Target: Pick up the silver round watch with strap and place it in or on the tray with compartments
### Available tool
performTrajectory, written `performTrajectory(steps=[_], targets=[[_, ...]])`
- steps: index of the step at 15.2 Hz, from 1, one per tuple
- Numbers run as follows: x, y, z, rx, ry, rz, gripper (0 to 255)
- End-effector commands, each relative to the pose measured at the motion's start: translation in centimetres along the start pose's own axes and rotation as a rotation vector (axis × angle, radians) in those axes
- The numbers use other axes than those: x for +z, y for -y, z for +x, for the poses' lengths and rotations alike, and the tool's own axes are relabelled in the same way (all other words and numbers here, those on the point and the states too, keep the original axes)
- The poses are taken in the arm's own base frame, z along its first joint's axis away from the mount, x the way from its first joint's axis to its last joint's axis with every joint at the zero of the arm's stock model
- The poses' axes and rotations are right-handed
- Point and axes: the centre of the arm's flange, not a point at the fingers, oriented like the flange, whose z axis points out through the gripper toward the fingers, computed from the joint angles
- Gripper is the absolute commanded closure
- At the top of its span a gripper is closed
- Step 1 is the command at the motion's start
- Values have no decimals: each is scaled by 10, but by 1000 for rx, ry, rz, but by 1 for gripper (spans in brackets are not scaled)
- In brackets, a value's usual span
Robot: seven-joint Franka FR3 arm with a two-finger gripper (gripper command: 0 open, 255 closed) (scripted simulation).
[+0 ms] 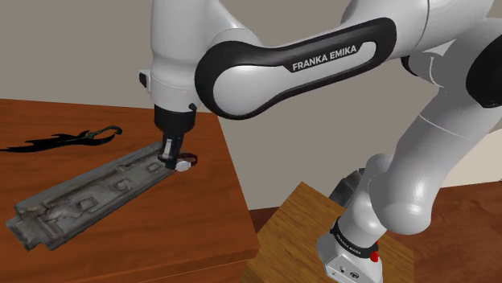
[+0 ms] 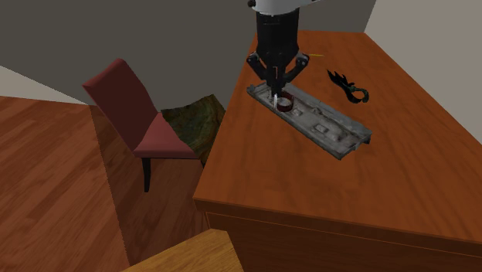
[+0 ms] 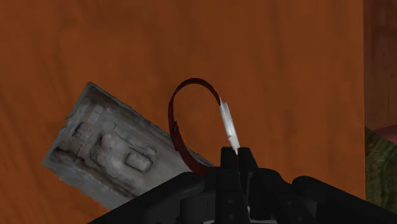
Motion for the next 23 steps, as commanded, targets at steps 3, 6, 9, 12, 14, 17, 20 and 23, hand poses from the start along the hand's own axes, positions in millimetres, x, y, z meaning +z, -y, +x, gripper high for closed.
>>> performTrajectory(steps=[3,6,9,12,14,17,20,23], targets=[[-3,-10,46,0,1,0,255],[-3,-17,85,0,1,0,255],[-3,-25,124,0,1,0,255],[-3,-34,168,0,1,0,255],[7,-33,167,0,1,0,255],[23,-32,166,0,1,0,255],[38,-30,165,0,1,0,255],[54,-29,164,0,1,0,255]])
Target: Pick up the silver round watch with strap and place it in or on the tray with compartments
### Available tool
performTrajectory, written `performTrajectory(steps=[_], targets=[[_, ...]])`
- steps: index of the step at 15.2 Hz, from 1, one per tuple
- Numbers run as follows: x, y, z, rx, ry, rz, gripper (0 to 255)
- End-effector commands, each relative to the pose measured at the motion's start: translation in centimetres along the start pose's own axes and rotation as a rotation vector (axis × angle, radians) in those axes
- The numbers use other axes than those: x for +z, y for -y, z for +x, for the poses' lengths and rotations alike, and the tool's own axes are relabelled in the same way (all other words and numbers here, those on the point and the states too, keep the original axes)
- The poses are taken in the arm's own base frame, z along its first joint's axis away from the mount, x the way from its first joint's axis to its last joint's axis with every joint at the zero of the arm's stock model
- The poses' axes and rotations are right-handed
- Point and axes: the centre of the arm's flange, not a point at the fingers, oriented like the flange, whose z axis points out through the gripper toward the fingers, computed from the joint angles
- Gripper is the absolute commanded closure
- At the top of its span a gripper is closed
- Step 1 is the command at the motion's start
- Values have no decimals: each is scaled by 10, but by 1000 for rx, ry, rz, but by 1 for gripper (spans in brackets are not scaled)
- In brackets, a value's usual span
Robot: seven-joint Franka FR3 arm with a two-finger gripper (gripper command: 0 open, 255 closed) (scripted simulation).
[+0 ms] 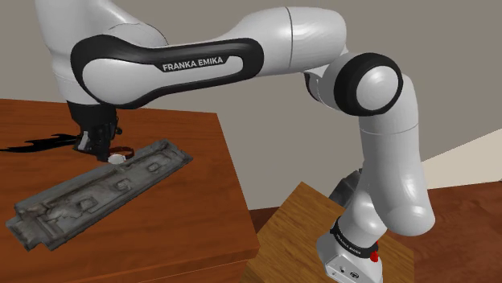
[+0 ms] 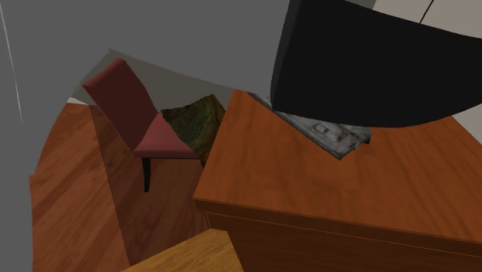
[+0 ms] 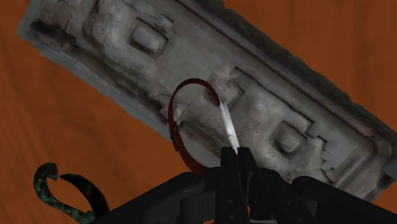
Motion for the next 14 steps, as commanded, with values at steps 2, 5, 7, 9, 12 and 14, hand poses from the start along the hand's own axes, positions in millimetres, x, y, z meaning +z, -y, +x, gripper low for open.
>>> performTrajectory(steps=[2,5,7,9,12,14], targets=[[15,3,-2,0,0,0,255],[31,5,-3,0,0,0,255],[34,5,-3,0,0,0,255],[34,5,-3,0,0,0,255],[34,5,-3,0,0,0,255],[34,5,-3,0,0,0,0]])
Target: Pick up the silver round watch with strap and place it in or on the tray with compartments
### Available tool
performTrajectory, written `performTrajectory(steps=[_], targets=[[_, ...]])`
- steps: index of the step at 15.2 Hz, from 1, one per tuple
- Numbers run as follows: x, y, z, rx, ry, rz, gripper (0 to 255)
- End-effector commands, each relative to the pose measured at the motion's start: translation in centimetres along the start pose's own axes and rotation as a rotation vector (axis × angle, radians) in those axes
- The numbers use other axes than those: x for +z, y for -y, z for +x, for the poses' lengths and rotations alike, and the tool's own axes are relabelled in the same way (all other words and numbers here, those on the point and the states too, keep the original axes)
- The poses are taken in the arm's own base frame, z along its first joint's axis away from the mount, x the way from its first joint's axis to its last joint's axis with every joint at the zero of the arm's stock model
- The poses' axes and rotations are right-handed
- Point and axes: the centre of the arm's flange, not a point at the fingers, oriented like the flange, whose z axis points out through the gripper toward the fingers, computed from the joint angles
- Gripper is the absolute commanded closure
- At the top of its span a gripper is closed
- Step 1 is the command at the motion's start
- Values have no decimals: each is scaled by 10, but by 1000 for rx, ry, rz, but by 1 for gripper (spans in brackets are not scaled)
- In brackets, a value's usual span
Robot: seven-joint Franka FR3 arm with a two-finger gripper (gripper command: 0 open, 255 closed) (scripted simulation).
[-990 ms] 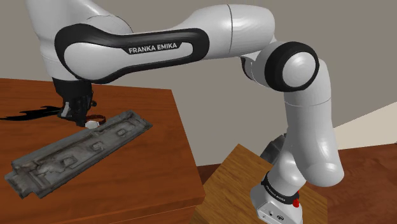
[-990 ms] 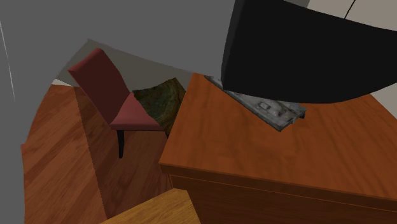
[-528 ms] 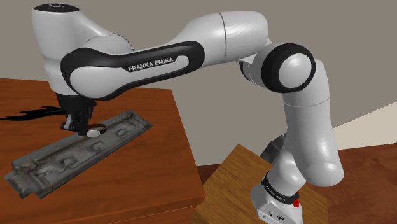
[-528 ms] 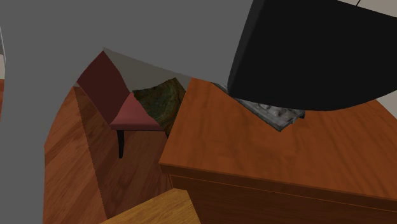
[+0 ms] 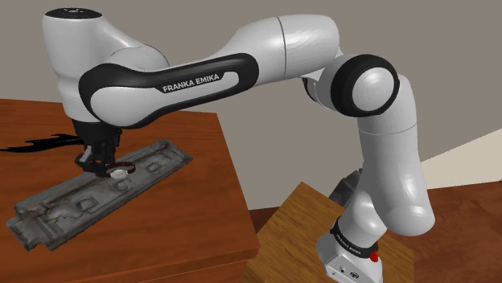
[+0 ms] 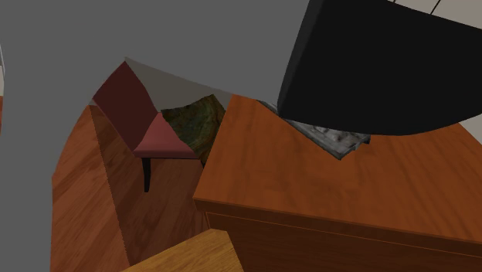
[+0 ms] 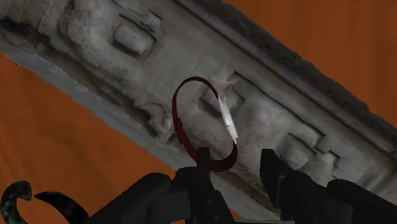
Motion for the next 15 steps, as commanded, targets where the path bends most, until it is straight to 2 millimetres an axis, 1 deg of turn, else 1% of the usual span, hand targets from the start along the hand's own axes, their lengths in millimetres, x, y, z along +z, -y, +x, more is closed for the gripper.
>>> performTrajectory(steps=[1,5,8,9,15], targets=[[0,0,0,0,0,0,0],[0,0,0,0,0,0,0],[-40,0,0,0,0,0,0],[-50,0,0,0,0,0,0],[-50,0,0,0,0,0,0]])
